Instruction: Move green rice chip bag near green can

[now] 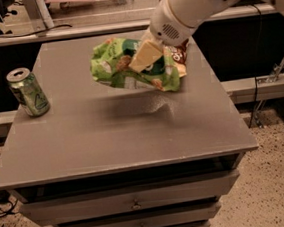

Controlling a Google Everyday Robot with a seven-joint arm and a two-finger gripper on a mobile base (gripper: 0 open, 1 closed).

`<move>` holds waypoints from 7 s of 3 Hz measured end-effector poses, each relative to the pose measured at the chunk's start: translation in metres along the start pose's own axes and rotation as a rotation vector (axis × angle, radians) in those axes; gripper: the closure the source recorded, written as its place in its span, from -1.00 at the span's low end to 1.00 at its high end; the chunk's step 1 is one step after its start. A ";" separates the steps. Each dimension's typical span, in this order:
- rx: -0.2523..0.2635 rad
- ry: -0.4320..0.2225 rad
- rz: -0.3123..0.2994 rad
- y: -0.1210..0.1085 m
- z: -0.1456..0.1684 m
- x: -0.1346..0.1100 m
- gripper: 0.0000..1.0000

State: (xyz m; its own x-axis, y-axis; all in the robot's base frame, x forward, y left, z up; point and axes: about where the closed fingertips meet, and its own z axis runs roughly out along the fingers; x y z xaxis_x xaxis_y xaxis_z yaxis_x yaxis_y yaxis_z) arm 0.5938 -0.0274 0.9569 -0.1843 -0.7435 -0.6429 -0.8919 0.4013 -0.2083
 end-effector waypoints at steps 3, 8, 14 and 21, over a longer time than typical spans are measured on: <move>0.036 -0.051 -0.243 -0.050 0.063 -0.082 1.00; -0.089 -0.038 -0.458 -0.029 0.166 -0.118 1.00; -0.172 -0.018 -0.499 0.008 0.200 -0.116 -0.73; -0.045 -0.298 -0.238 -0.110 0.025 -0.029 -1.00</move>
Offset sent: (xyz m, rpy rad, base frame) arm 0.0971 0.0815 0.0359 -0.0773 -0.2346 0.1825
